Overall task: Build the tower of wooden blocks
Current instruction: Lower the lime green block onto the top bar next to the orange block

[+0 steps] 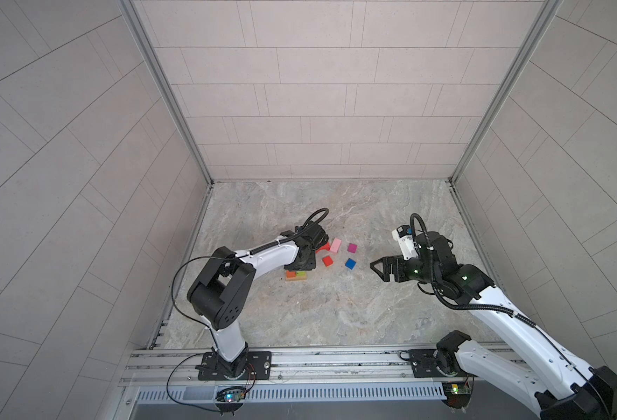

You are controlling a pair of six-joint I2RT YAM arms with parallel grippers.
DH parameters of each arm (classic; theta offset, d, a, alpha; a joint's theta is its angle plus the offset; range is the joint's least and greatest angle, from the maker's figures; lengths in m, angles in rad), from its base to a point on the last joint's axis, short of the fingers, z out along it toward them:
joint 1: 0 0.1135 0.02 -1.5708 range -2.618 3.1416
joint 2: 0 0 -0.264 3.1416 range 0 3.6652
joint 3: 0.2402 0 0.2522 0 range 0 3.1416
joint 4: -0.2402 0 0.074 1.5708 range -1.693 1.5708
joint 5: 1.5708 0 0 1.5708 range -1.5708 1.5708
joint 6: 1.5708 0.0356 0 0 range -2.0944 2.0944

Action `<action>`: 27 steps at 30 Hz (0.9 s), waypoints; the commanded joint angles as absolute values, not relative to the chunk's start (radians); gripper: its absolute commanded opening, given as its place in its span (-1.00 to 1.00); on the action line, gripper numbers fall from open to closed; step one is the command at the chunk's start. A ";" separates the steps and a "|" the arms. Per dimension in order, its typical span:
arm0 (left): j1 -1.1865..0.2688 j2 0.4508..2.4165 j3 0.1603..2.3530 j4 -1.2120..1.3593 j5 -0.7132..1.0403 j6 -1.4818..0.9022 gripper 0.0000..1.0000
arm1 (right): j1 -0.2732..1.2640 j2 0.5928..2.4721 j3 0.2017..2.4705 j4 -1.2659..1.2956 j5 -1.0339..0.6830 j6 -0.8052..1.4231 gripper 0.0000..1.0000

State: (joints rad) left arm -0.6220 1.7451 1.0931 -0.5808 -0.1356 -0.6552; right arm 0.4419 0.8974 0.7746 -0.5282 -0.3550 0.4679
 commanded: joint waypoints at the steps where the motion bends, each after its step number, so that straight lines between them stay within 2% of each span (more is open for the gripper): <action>1: -0.618 1.749 1.096 -0.599 -0.146 -0.649 -0.23 | 0.438 0.885 0.768 -0.549 -0.342 0.456 0.99; 27: -0.625 1.675 1.145 -0.626 -0.111 -0.620 -0.18 | 0.439 0.886 0.769 -0.554 -0.347 0.453 0.99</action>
